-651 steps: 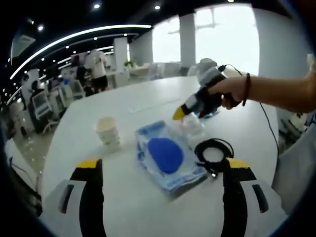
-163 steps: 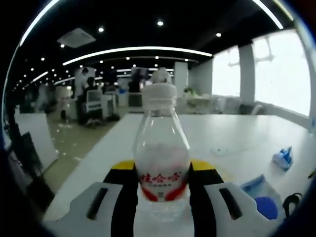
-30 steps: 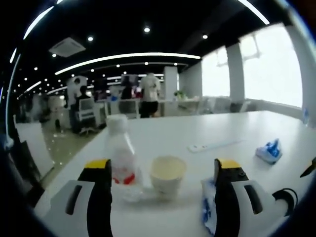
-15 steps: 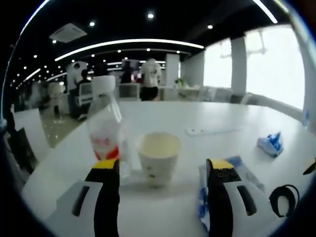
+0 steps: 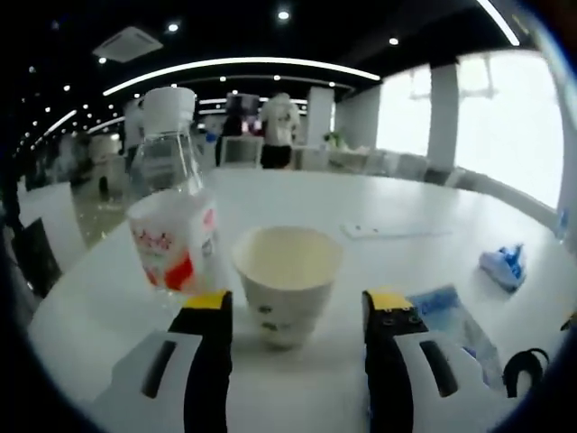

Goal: Arrange the tabletop items into an orderly group along one side of the table until the central work area is clear of visible clutter.

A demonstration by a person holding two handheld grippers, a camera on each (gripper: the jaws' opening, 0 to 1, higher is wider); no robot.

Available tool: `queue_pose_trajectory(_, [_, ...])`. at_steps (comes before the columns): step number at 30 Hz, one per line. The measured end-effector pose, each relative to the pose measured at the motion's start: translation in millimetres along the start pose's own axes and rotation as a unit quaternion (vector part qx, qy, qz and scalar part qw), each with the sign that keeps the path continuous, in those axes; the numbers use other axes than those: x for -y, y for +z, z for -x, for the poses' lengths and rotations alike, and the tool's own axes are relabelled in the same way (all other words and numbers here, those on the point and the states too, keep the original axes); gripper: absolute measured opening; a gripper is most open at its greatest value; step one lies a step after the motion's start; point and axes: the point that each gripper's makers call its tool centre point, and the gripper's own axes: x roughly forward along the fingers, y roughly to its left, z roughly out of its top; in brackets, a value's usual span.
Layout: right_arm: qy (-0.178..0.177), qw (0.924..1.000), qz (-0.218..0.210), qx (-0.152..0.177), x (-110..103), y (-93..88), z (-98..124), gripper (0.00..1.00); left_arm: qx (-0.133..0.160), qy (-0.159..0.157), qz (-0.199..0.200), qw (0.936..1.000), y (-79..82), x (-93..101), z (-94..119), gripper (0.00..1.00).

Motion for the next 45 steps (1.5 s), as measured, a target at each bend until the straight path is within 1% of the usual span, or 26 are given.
queue_pose_trajectory(2, [0.0,1.0,0.001,0.001,0,0.3,0,0.99,-0.003,0.002,0.0,1.0,-0.4,0.3,-3,0.54])
queue_pose_trajectory(4, [0.0,1.0,0.0,0.001,0,0.4,0,0.99,-0.014,0.003,0.012,0.9998,-2.4,-1.7,-7,0.53])
queue_pose_trajectory(6, [0.0,1.0,0.0,0.001,1,0.3,0,0.99,-0.01,0.006,0.014,0.9998,-0.1,-3.8,-9,0.49])
queue_pose_trajectory(9, [-0.002,1.0,0.0,-0.001,2,-0.3,0,0.99,-0.015,0.01,0.006,0.9998,-0.3,-4.1,-11,0.46])
queue_pose_trajectory(11, [-0.002,1.0,0.0,-0.001,2,-0.6,0,0.99,-0.013,0.012,0.003,0.9998,-0.1,-4.2,-11,0.45])
queue_pose_trajectory(13, [-0.002,1.0,0.0,-0.002,2,-1.0,0,0.99,-0.016,0.016,0.0,0.9997,-1.5,-5.1,-11,0.4])
queue_pose_trajectory(19, [-0.003,1.0,-0.002,-0.003,3,-1.3,1,0.99,-0.014,0.016,-0.008,0.9997,-1.8,-3.3,-9,0.39])
queue_pose_trajectory(21, [-0.004,1.0,-0.003,-0.003,3,-1.2,1,0.99,-0.01,0.016,-0.013,0.9997,0.2,-2.4,-7,0.39])
queue_pose_trajectory(25, [-0.003,1.0,-0.002,-0.006,3,-2.2,1,0.99,-0.005,0.006,-0.01,0.9999,2.1,3.0,-3,0.39])
queue_pose_trajectory(27, [-0.002,1.0,-0.003,-0.005,3,-1.9,1,0.99,-0.004,0.007,-0.015,0.9999,2.5,3.9,-1,0.39])
queue_pose_trajectory(29, [-0.001,1.0,-0.003,-0.004,2,-1.5,1,0.99,0.0,0.004,-0.011,0.9999,3.5,4.9,-1,0.39])
queue_pose_trajectory(35, [0.001,1.0,-0.002,-0.003,0,-0.8,1,0.99,-0.006,-0.001,-0.005,1.0,-1.4,6.3,-3,0.39])
queue_pose_trajectory(39, [0.002,1.0,-0.003,-0.003,0,-0.8,1,0.99,-0.016,-0.004,-0.013,0.9998,-7.1,8.9,-3,0.4])
queue_pose_trajectory(43, [0.003,1.0,-0.004,-0.003,-1,-0.4,1,0.99,-0.012,-0.005,-0.015,0.9998,-6.5,9.7,-4,0.4])
queue_pose_trajectory(45, [0.003,1.0,-0.004,-0.002,-1,-0.2,1,0.99,-0.022,-0.006,-0.012,0.9997,-9.8,9.6,-6,0.41])
